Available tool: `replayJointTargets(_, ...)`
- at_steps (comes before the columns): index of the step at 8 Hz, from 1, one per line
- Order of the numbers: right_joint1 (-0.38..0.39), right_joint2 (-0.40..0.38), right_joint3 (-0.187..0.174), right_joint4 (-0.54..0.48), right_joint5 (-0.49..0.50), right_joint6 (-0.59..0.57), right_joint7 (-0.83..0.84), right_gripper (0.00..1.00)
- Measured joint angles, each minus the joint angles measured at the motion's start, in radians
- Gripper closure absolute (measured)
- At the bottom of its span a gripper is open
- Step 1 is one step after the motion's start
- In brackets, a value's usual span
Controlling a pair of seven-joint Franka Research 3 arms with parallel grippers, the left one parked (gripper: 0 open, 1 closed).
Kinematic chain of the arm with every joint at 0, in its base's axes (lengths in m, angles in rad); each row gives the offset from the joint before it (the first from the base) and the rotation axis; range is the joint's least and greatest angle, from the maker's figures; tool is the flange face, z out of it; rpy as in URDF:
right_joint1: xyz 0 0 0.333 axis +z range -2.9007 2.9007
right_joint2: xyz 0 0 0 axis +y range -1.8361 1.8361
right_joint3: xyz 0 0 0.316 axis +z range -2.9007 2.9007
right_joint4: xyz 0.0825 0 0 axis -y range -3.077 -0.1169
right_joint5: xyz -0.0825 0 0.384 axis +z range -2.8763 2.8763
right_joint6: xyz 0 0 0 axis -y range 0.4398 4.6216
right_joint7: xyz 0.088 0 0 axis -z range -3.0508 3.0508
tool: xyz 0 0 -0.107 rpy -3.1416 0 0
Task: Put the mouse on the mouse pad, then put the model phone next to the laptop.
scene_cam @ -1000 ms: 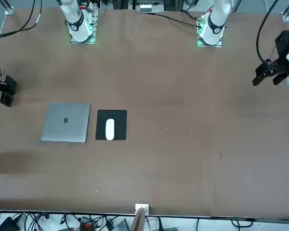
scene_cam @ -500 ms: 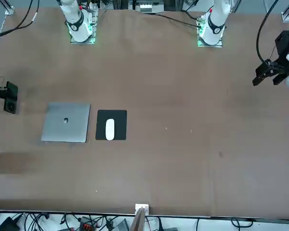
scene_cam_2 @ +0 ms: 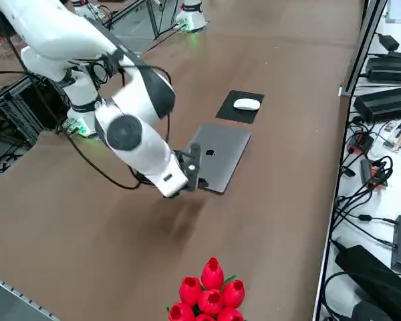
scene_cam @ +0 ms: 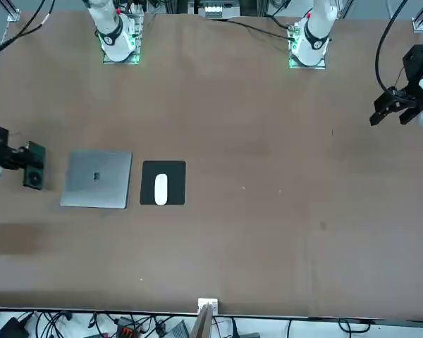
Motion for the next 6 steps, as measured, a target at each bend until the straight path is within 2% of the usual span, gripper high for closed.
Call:
replayJointTargets(2, -0.006, 0.093, -0.003, 0.052, 0.003, 0.003, 0.000, 0.84)
replayJointTargets(6, -0.018, 0.112, -0.004, 0.080, 0.004, -0.001, 0.000, 0.84)
